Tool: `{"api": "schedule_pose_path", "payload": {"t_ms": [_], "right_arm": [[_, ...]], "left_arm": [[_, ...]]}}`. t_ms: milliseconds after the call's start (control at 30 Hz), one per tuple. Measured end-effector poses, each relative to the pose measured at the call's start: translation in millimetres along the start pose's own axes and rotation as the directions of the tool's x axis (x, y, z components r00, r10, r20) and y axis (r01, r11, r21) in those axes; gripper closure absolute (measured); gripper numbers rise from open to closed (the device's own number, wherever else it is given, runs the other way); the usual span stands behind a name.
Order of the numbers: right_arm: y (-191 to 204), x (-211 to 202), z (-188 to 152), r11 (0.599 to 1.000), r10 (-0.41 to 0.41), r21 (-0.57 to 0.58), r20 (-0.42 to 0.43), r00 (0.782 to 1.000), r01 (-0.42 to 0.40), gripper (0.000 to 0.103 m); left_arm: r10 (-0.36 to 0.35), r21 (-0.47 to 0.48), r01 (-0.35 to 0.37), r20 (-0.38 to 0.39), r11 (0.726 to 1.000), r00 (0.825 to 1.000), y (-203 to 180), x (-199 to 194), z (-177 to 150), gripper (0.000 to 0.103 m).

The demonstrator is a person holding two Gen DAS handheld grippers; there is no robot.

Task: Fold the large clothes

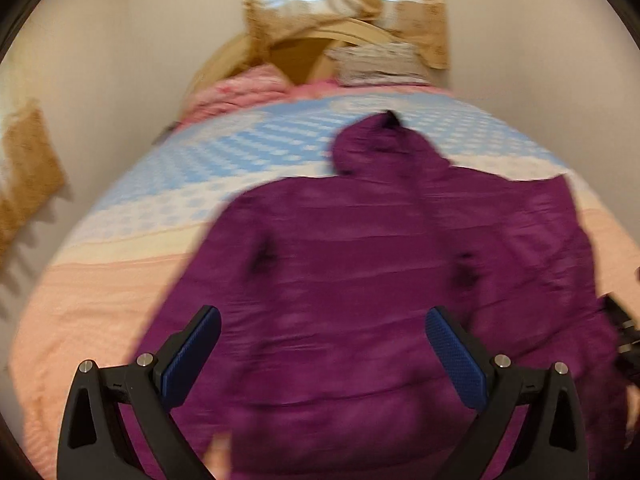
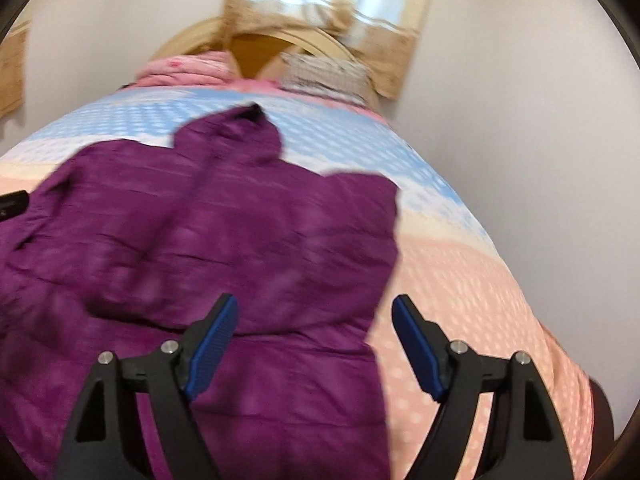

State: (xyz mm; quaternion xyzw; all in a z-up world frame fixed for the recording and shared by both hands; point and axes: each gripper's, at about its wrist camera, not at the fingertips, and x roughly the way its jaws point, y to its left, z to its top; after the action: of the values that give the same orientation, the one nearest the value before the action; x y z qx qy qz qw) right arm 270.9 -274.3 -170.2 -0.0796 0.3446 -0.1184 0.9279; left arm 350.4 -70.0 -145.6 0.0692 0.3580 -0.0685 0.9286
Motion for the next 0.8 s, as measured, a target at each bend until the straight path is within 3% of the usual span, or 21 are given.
{"api": "schedule_pose_path", "payload": {"t_ms": [200,267,367,400,433,567,800], "right_arm": [[-9.3,22.8,-17.9,1.0,-0.006,0.001,-0.046,0.999,0.006,0.022],[-11.3,28.4,-23.8,1.0,-0.003,0.011,-0.058,0.998,0.003,0.022],[-14.9,34.7,-35.2,0.999,0.01,0.031,-0.071,0.997,-0.008,0.02],[-15.1,37.2,-37.9,0.999,0.01,0.036,-0.071,0.997,-0.008,0.019],[-15.7,38.5,-39.6,0.999,0.008,0.04,-0.069,0.998,-0.005,0.017],[-18.9,39.2,-40.7,0.999,0.004,0.054,-0.072,0.997,0.0,0.012],[-20.1,42.2,-42.9,0.998,-0.005,0.057,-0.086,0.996,0.01,0.008]], "left_arm": [[-0.128,-0.009,0.128,-0.068,0.992,0.989,-56.0,39.1,7.6,0.001],[-0.135,0.003,0.135,-0.071,0.991,0.988,-67.4,47.7,6.9,0.006],[-0.162,0.035,0.167,-0.107,0.985,0.981,-81.0,63.5,1.8,0.05],[-0.19,0.026,0.194,-0.126,0.981,0.974,-80.8,68.5,0.5,0.069],[-0.214,0.016,0.218,-0.137,0.976,0.967,-79.8,71.5,-0.5,0.077],[-0.22,0.038,0.225,-0.103,0.974,0.97,-75.4,66.8,-1.3,0.088],[-0.157,0.086,0.156,0.009,0.984,0.987,-55.6,39.0,8.9,0.089]]}}
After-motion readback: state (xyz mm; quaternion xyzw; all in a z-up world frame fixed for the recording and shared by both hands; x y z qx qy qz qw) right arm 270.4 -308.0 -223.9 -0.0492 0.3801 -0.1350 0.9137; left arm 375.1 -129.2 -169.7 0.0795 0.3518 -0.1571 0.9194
